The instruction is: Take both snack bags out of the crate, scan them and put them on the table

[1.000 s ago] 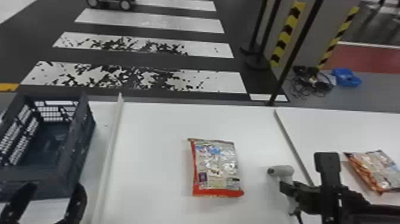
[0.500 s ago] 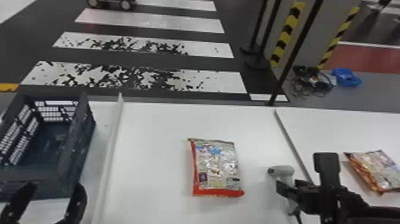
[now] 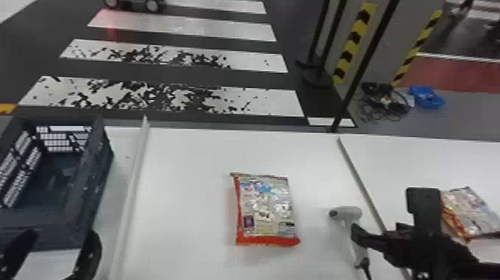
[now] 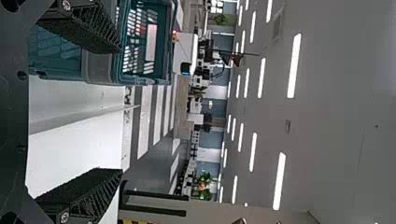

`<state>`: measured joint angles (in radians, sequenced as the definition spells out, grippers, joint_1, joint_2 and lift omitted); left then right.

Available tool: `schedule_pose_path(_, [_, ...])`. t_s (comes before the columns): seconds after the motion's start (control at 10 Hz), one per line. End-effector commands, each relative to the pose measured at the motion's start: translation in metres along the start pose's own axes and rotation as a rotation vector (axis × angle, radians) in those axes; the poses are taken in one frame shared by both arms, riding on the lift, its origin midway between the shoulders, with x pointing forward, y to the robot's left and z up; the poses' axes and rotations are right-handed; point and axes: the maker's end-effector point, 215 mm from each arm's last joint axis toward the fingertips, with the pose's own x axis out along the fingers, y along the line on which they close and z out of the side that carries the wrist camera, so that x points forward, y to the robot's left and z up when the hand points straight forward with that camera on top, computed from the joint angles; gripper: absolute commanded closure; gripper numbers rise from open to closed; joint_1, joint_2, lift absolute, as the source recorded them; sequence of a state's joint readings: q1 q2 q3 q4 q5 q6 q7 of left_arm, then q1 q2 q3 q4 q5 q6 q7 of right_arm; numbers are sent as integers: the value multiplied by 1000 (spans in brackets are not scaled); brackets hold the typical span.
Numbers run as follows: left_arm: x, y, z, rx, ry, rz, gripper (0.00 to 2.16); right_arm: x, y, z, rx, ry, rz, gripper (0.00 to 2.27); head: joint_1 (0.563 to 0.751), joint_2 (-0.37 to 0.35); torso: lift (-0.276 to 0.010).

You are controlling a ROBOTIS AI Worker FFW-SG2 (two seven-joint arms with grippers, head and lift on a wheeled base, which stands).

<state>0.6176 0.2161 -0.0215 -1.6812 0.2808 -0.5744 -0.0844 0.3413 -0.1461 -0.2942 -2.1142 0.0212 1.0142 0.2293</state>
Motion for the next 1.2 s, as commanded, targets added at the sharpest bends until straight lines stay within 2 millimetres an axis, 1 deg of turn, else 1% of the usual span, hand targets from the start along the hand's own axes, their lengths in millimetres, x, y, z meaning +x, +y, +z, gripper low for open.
schedule_pose_path(0.0, [1,0,1,-1,-3,1,87,-23,5,14,67,-26,50,66,695,-177,-94])
schedule_pose_path(0.1, [1,0,2,-1,-4,0,87,-34,31,17,116,-21,164,83,695,-181,-94])
schedule_pose_path(0.2, [1,0,2,-1,-4,-1,87,-40,57,20,151,-24,269,87,695,-157,-94])
schedule_pose_path(0.3, [1,0,1,-1,-1,0,87,-44,74,26,170,-40,339,83,695,-115,-94])
schedule_pose_path(0.5, [1,0,0,-1,1,1,87,-47,100,28,184,-38,420,83,695,-66,-94])
schedule_pose_path(0.7, [2,-1,0,-1,-1,-2,87,-36,120,18,194,-5,462,80,695,-22,-94])
schedule_pose_path(0.8, [1,-1,-2,-2,4,-2,87,-29,132,11,206,18,496,80,695,-13,-94])
schedule_pose_path(1.0, [1,0,-2,-2,5,1,87,-16,153,10,209,28,539,80,695,21,-94])
schedule_pose_path(1.1, [1,0,-3,-2,7,2,87,-9,160,10,211,37,552,80,695,37,-94])
